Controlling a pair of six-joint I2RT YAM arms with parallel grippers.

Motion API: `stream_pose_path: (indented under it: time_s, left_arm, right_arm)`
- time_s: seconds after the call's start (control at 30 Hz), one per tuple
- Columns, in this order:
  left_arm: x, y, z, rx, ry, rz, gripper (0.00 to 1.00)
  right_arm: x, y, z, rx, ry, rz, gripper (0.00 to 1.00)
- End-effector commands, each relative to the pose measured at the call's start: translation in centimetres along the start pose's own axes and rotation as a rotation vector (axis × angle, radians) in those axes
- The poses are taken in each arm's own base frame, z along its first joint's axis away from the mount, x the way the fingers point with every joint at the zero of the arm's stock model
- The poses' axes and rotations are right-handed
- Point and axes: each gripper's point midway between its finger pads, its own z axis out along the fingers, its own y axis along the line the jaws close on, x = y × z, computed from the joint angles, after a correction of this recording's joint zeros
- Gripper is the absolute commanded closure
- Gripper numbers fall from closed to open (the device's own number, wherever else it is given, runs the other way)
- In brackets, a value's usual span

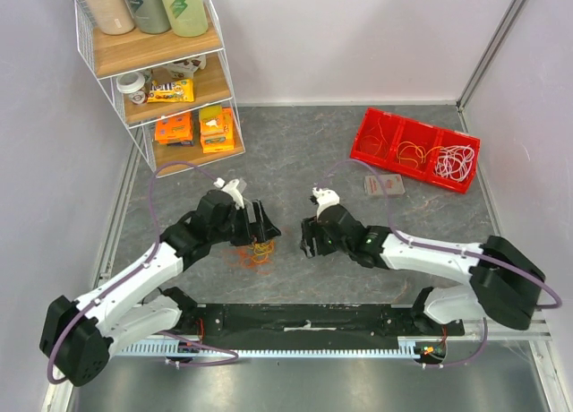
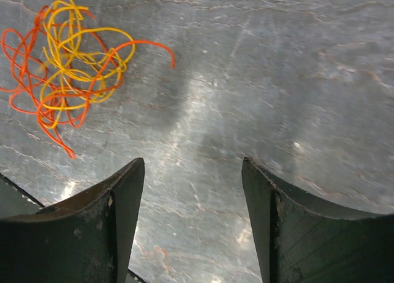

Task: Untangle the cables

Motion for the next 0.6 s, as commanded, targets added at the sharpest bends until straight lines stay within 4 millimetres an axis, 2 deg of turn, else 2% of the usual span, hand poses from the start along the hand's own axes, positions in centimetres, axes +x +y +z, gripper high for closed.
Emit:
stream_pose_path:
  time_s: [0.0, 0.1, 0.2, 0.27, 0.37, 0.47, 0.57]
  left_arm:
    - [-2.0, 1.5, -1.0, -0.099, -0.063, 0.122, 0.11]
    - [-1.8, 2.9, -0.6, -0.147, -0.057, 0.111, 0.17]
    - [-1.7, 3.5, 0.0, -0.162, -0.046, 0.082, 0.28]
    - [-1.7, 4.0, 0.5, -0.169, -0.048, 0.058, 0.32]
    - [-1.8, 3.6, 1.5, -0.116, -0.036, 0.045, 0.33]
    - [-1.4, 3.3, 2.7, -0.077, 0.014, 0.04, 0.3]
    - [-0.9, 3.4, 3.6, -0.067, 0.049, 0.032, 0.43]
  right_arm:
    - [-4.5, 4.2, 1.4, -0.105, -0.103, 0.079, 0.3]
    - [-5.3, 5.3, 2.8, -0.127, -0.127, 0.143, 0.35]
    - [-5.5, 8.1, 3.6, -0.27, -0.127, 0.154, 0.39]
    - [-5.5, 9.2, 4.2, -0.313, -0.128, 0.172, 0.4]
    - [-4.8, 10.3, 4.8, -0.381, -0.111, 0.237, 0.41]
    - [-4.3, 10.6, 5.0, -0.42, -0.113, 0.308, 0.44]
    - [-3.1, 11.6, 5.6, -0.472, -0.069, 0.323, 0.47]
